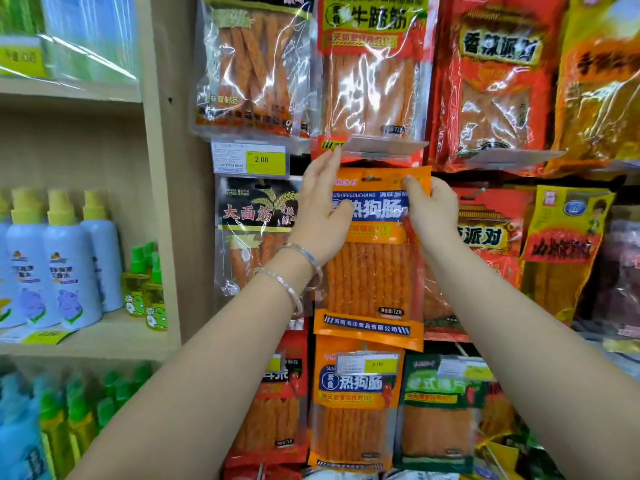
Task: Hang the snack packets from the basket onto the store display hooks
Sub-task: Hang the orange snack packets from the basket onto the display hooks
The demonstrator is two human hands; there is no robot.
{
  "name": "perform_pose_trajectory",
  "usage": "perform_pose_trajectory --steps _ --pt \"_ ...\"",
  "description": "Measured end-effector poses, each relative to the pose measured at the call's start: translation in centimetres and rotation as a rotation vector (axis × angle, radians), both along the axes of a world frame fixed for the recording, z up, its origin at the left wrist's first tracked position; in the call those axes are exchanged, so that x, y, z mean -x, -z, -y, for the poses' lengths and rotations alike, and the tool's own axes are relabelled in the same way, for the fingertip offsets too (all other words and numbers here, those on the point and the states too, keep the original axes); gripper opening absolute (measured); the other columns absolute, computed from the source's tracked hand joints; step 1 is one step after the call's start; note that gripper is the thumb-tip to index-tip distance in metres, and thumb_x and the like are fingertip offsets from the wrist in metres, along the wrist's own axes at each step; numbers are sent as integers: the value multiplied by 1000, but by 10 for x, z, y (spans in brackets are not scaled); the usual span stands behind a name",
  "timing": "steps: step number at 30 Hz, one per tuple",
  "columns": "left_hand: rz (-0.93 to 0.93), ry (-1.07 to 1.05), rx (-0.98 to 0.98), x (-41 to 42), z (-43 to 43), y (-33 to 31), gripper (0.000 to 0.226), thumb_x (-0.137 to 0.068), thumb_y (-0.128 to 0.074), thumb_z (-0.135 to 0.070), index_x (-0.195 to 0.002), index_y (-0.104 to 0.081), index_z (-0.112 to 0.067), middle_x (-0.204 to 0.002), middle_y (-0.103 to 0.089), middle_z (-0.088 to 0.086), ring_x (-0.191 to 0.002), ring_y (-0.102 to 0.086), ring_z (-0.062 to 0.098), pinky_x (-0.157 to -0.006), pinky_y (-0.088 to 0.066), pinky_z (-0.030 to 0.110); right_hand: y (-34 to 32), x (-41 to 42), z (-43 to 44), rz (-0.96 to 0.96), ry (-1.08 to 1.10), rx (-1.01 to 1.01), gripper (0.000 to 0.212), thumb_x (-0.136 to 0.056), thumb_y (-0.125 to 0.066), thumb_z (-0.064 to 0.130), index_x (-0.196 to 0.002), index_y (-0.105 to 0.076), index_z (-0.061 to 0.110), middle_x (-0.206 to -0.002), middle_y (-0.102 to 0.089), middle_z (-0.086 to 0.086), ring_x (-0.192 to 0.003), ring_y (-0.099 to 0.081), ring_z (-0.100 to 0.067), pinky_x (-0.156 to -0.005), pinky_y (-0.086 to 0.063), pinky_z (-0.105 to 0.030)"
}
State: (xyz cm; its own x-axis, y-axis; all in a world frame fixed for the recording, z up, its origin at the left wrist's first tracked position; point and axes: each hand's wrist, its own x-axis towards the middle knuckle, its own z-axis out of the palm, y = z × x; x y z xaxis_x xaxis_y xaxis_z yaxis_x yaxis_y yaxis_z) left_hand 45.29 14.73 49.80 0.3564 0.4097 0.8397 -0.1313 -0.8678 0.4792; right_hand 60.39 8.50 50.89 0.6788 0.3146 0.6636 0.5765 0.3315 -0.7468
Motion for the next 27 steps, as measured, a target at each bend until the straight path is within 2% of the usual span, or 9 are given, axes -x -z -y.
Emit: perform_pose_trajectory --steps 3,7,9,11,13,16,19,23,27 --pt "7 30 22 -1 -3 7 70 -88 -42 -2 -149 -16 -26 -145 -21 -5 -134 -21 7 -112 -28 40 1 -4 -7 35 27 30 24 -93 -53 29 -73 -54 14 -72 -55 -1 -67 -50 -13 -60 -37 -28" --pt "-124 -23 -37 -8 -13 35 79 -87 -49 -9 -150 -5 -28 -149 -18 -8 -128 -11 -9 -109 -13 23 15 -6 -7 147 127 47 23 -92 -56 37 -84 -54 16 -71 -49 11 -62 -46 -1 -58 -33 -25" --pt "-224 -78 -66 -13 -22 56 80 -87 -53 -15 -150 -4 -26 -154 -12 -4 -137 -9 1 -114 -12 29 26 -4 -2 163 150 -22 29 -87 -64 34 -108 -52 18 -86 -53 17 -73 -51 7 -66 -39 -19" --pt "-335 -114 -68 -17 -29 78 81 -87 -54 -21 -149 -3 -28 -157 -2 -5 -142 -3 11 -117 -11 39 39 -1 4 271 189 -78 51 -84 -68 21 -128 -42 16 -108 -51 8 -84 -49 4 -76 -40 -13" --pt "-458 -157 -55 -23 -33 96 86 -86 -56 -28 -148 3 -33 -156 11 -9 -144 4 16 -116 -11 47 53 -3 8 482 317 -64 57 -81 -68 11 -132 -43 9 -121 -46 -8 -99 -48 -8 -88 -43 -22" --pt "-579 -229 -39 -32 -36 114 91 -86 -56 -34 -147 12 -34 -153 25 -9 -143 15 18 -113 -11 51 70 -10 7 840 607 105 43 -80 -67 9 -122 -59 9 -129 -50 -20 -119 -48 -36 -96 -40 -48" --pt "-618 -266 -19 -40 -39 120 92 -87 -56 -36 -147 13 -30 -152 31 -4 -142 20 20 -114 -12 48 79 -22 0 1096 767 318 37 -84 -63 11 -121 -63 12 -132 -56 -14 -126 -47 -38 -101 -37 -51" --pt "-648 -284 -1 -55 -41 119 95 -86 -58 -35 -148 13 -22 -151 33 4 -142 21 24 -114 -14 44 72 -31 -14 1179 824 662 42 -94 -49 17 -136 -50 12 -145 -42 -14 -139 -32 -31 -114 -18 -46" --pt "-740 -303 31 -68 -48 112 100 -84 -60 -37 -147 15 -16 -150 34 10 -141 22 27 -115 -9 44 59 -38 -30 1145 721 946 51 -99 -28 19 -149 -19 15 -158 -10 -13 -146 -9 -24 -112 -9 -41"
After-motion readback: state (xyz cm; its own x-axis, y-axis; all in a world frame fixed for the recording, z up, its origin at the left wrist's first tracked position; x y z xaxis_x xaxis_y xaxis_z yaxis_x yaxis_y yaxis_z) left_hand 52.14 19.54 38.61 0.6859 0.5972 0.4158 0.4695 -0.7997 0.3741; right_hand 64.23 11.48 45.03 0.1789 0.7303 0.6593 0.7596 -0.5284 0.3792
